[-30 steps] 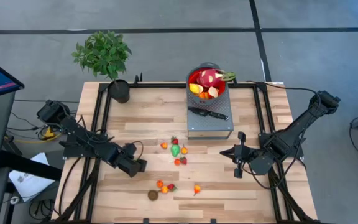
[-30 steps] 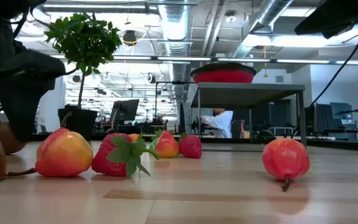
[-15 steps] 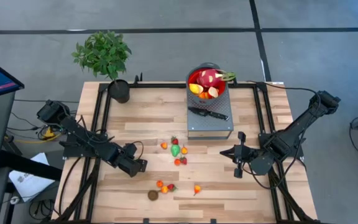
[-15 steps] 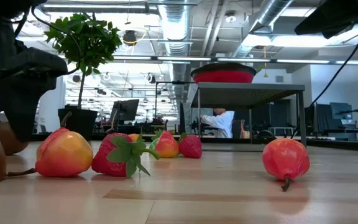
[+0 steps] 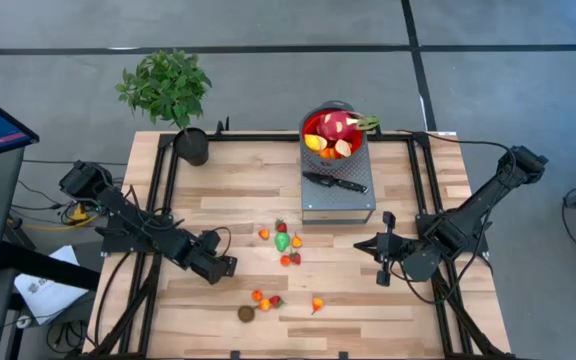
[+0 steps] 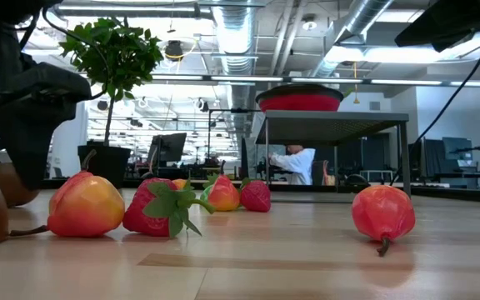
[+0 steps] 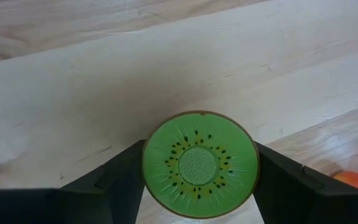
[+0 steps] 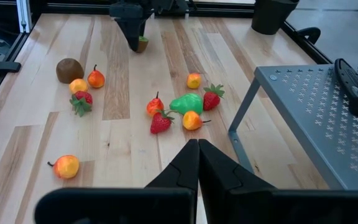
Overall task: Pick & Place Fruit
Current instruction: Put the half kiwi into the red colander on the shelf
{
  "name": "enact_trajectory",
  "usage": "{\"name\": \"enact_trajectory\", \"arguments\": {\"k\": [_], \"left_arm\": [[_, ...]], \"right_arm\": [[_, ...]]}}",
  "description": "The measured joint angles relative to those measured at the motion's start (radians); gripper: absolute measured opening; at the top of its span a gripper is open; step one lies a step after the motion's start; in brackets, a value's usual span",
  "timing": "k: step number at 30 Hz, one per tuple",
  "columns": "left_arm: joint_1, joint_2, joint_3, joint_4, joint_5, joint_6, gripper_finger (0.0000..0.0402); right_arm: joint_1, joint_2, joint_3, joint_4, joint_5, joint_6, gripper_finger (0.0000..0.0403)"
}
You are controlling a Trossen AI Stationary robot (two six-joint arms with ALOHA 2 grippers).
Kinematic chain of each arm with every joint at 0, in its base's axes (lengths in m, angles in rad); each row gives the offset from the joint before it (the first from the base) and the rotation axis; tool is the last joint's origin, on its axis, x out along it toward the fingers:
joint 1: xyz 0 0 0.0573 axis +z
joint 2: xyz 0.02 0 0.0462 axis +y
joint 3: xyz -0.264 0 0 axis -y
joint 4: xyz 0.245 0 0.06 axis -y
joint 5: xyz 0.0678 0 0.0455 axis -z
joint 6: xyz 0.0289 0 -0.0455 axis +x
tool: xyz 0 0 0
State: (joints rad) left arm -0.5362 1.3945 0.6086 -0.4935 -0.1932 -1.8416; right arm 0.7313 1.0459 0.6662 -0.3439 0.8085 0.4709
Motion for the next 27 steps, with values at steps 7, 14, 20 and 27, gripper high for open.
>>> {"name": "enact_trajectory", "arguments": {"k": [7,14,20,27], "left_arm": [[0.0,0.0,0.0,0.005,0.0,0.002,0.0251],[0.0,0.0,0.0,0.013,0.0,0.003,0.0236],[0.0,-0.013,0.0,0.019,0.017,0.006,0.0249],[0.0,-0.123,0.001,0.028,-0.024,0.026,0.0235]], "right_arm": [[0.0,0.0,0.0,0.0,0.0,0.0,0.0],[0.0,0.0,0.0,0.0,0.0,0.0,0.0],[0.0,0.0,0.0,0.0,0.0,0.0,0.0],[0.0,0.0,0.0,0.0,0.0,-0.007,0.0]]}}
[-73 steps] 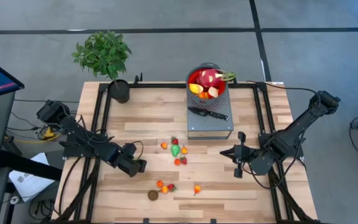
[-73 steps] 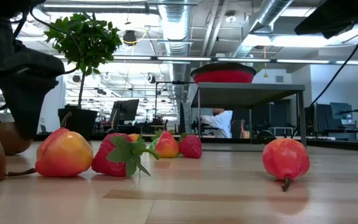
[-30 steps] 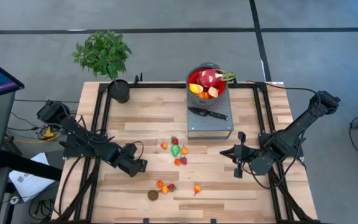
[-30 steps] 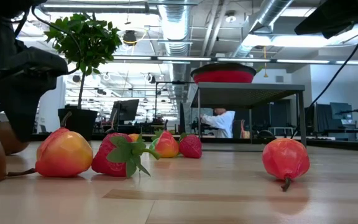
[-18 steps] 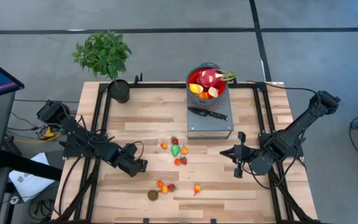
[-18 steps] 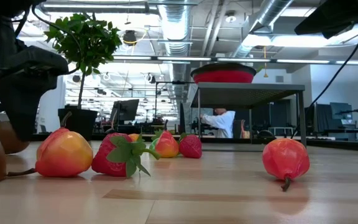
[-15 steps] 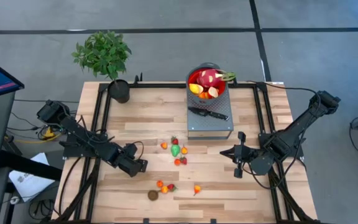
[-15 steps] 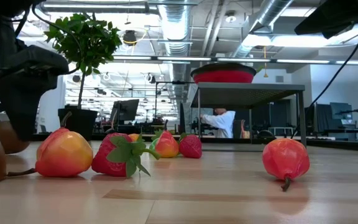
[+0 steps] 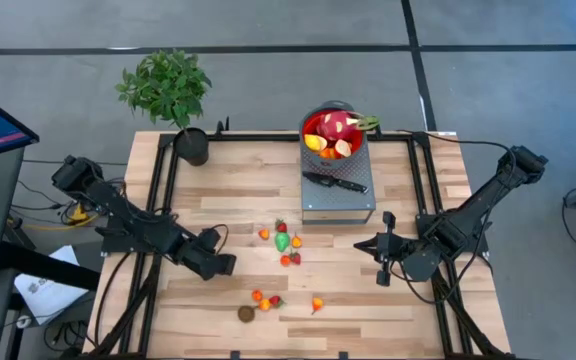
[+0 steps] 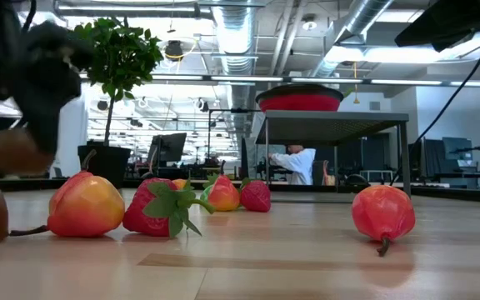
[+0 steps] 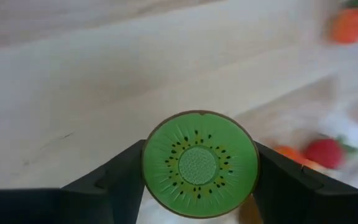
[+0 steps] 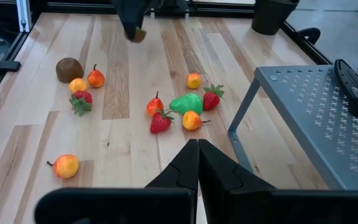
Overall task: Pick & Place Fruit
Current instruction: Put the half kiwi into the red colander on the shelf
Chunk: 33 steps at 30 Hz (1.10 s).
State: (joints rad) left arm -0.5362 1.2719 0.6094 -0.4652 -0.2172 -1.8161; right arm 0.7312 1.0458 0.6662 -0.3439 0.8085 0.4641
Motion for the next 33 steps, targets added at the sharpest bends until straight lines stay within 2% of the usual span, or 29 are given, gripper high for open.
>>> {"name": "enact_trajectory", "arguments": {"k": [4,7,10,15,18,23,27,33], "left_arm": [[0.0,-0.101,0.0,0.022,-0.107,0.037,0.025],[0.001,-0.176,0.0,0.077,-0.208,0.106,0.0247],[0.006,-0.238,0.0,0.159,-0.305,0.207,0.0235],[0.048,-0.309,0.0,0.36,-0.377,0.454,0.0247],[0.096,-0.319,0.0,0.512,-0.39,0.639,0.0255],[0.211,-0.316,0.0,0.718,-0.384,0.901,0.0236],[0.304,-0.315,0.0,0.787,-0.383,1.025,0.0237],[0.416,-0.298,0.0,0.835,-0.36,1.103,0.0249]], "right_arm": [[0.0,0.0,0.0,0.0,0.0,-0.001,0.0],[0.0,0.0,0.0,-0.006,0.0,-0.003,0.0],[0.0,0.0,0.0,-0.019,0.0,-0.003,0.0],[0.0,0.0,0.0,-0.016,0.001,-0.002,0.0],[0.0,0.0,0.0,-0.015,0.002,-0.002,0.0],[-0.019,0.0,0.0,-0.015,0.002,0.0,0.0],[-0.048,0.0,0.0,-0.014,0.003,0.0,0.0],[-0.117,0.0,0.0,-0.014,0.004,-0.003,0.0]]}}
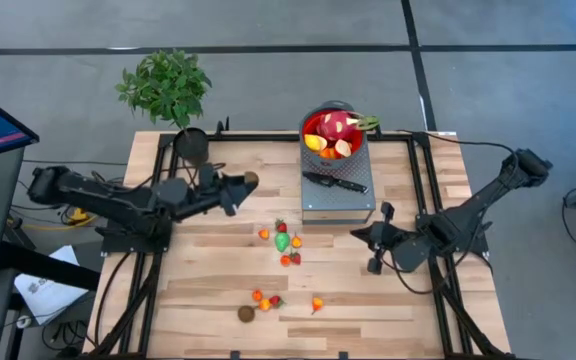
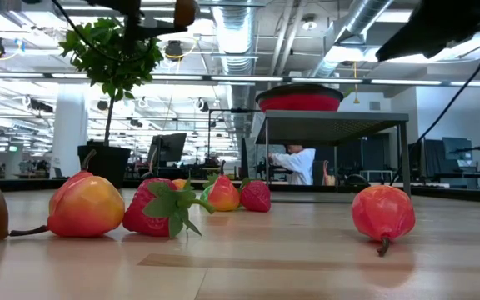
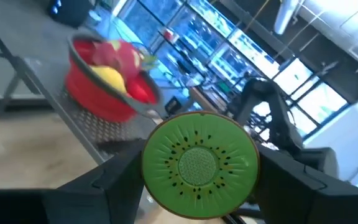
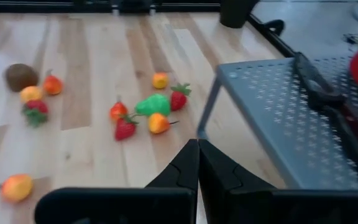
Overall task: Pick & Place Fruit
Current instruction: Put the half kiwi into the red colander on the shelf
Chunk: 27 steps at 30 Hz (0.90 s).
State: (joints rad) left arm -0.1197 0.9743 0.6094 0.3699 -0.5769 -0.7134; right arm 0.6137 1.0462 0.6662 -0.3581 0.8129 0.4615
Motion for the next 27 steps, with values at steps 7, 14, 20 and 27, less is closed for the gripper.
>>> {"name": "enact_trajectory", "arguments": {"k": [7,14,20,27], "left_arm": [[0.077,0.087,0.005,0.188,0.057,0.138,0.0237],[0.145,0.245,0.121,0.2,0.094,0.225,0.0243],[0.216,0.376,0.241,0.202,0.18,0.247,0.0239],[0.288,0.52,0.358,0.2,0.253,0.247,0.0248]], "right_arm": [[-0.098,-0.005,0.0,-0.001,0.0,-0.061,0.0],[-0.16,-0.04,0.0,-0.001,0.0,-0.105,0.0],[-0.166,-0.088,0.0,-0.001,0.0,-0.132,0.0],[-0.166,-0.113,0.0,-0.006,0.0,-0.146,0.0]]}}
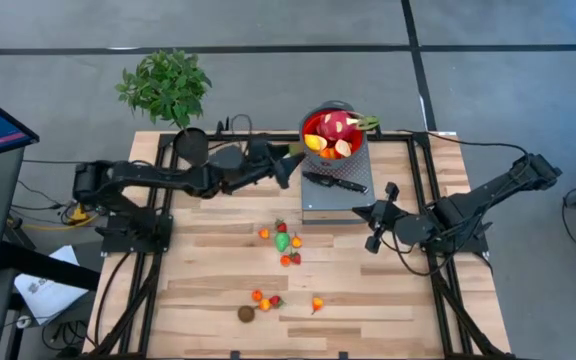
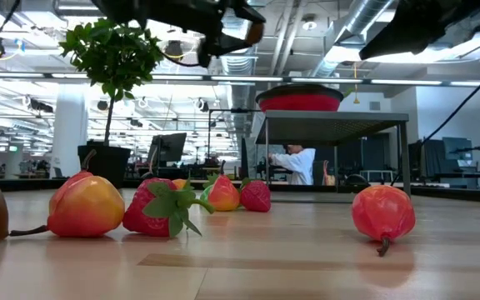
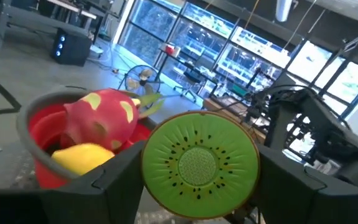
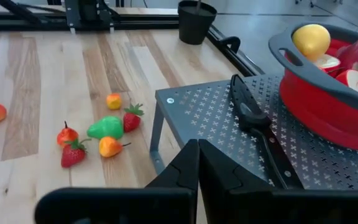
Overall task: Pick & Place Fruit
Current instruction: Put the half kiwi into the red colander on the shelf
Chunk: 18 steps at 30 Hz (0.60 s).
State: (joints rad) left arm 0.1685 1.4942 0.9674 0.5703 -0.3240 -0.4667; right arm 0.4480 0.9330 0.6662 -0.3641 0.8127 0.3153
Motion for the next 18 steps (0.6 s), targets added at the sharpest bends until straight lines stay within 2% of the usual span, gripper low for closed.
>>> {"name": "enact_trajectory", "arguments": {"k": [5,12,18], "left_arm": [[0.043,0.084,0.075,-0.001,0.03,0.0,0.0233],[0.073,0.182,0.176,0.002,0.07,0.044,0.0262],[0.092,0.247,0.249,0.006,0.072,0.102,0.0219]], "right_arm": [[0.0,0.002,0.0,-0.003,0.0,-0.012,0.0],[0.0,0.002,0.0,-0.006,0.0,-0.025,0.0],[0.0,0.002,0.0,-0.006,0.0,-0.038,0.0]]}}
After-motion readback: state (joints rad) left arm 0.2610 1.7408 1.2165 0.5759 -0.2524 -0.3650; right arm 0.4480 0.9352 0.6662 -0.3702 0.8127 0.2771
